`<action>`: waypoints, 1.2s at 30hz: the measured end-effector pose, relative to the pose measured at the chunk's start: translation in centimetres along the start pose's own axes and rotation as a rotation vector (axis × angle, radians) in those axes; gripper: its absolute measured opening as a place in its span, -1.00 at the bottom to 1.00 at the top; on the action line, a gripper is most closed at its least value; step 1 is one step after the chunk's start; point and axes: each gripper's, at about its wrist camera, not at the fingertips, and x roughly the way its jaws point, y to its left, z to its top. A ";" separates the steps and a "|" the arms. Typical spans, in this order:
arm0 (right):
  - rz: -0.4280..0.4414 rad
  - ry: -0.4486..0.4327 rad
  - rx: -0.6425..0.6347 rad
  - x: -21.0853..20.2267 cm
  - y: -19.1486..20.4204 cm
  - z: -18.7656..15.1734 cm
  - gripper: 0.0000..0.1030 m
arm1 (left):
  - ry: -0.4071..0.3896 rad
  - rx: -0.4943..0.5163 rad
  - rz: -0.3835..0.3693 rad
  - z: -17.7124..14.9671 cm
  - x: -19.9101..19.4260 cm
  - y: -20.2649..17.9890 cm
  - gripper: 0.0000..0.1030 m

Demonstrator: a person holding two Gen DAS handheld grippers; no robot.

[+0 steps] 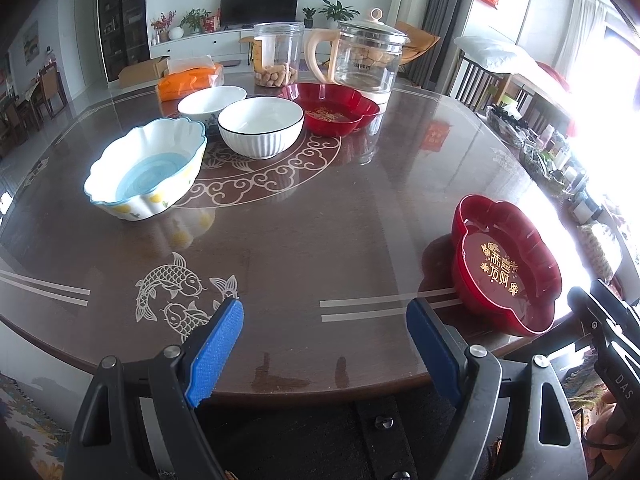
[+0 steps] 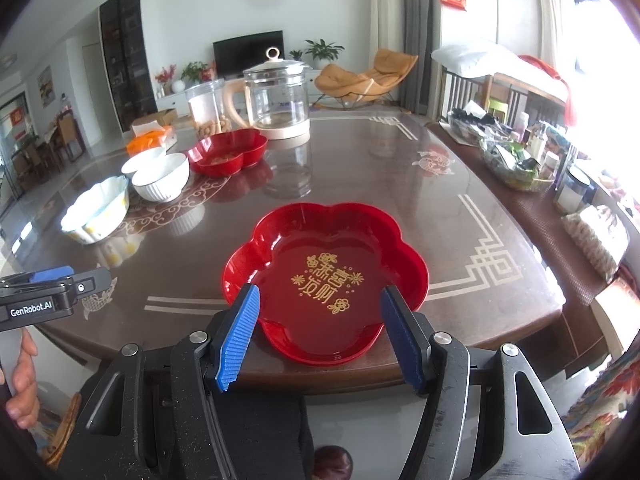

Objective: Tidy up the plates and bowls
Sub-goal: 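Move both tools to the red flower plate beside the glass kettle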

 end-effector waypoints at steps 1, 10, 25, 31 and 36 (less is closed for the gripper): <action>0.006 -0.001 -0.004 -0.1 0.2 0.0 0.29 | -0.004 0.001 0.003 -0.1 -0.1 0.1 0.62; 0.130 0.020 -0.052 0.4 4.2 1.7 0.29 | 0.022 -0.046 0.028 -1.0 0.7 2.9 0.62; 0.283 0.278 0.029 2.6 2.7 1.7 0.29 | 0.031 -0.161 0.060 -2.2 1.0 7.8 0.62; 0.182 0.497 -0.049 3.1 -1.4 -1.7 0.29 | 0.080 -0.163 0.039 -2.2 2.4 7.1 0.62; 0.168 0.582 -0.054 7.0 -1.0 -2.3 0.29 | 0.055 -0.090 0.058 -1.9 1.5 5.6 0.62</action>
